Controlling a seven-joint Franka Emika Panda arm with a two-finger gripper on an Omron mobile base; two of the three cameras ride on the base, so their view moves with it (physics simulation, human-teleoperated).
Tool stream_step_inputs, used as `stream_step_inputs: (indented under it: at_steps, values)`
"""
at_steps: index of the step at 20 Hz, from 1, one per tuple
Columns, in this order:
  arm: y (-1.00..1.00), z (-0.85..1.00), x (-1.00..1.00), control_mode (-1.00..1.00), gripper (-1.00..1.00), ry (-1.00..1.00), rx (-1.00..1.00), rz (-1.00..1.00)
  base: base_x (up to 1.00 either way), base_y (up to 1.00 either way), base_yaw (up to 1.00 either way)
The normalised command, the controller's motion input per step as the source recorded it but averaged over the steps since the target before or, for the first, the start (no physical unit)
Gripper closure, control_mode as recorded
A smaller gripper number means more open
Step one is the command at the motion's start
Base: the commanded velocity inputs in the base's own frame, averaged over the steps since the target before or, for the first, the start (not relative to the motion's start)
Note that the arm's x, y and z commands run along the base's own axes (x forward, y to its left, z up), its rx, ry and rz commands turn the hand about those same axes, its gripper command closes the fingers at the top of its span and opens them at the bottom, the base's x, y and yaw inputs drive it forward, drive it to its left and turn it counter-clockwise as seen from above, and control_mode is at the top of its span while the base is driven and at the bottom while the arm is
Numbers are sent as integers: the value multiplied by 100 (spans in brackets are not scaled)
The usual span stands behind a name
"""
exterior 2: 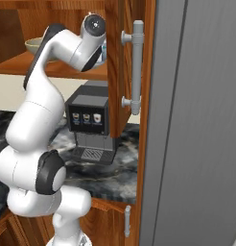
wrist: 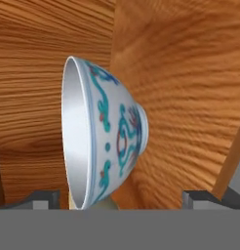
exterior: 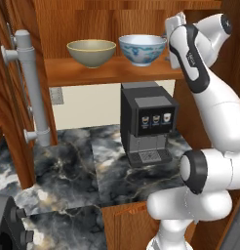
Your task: Pick up the bowls from the cabinet and place each bowl in front of a stool on the dining counter.
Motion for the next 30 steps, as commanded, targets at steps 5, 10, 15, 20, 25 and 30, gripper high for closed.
stream_step_inputs:
  at_steps: [5,10,15,20,25,30]
  values:
    - [4,-2,27,-100,-100,1,0,0,0,0,0]
    - [7,0,21,-100,-100,7,0,0,0,0,0]
    - [5,0,17,-100,-100,6,0,0,0,0,0]
    - [3,0,20,-100,-100,4,0,0,0,0,0]
    - [3,0,20,-100,-100,3,0,0,0,0,0]
    - [7,-13,15,-100,-100,1,0,0,0,0,0]
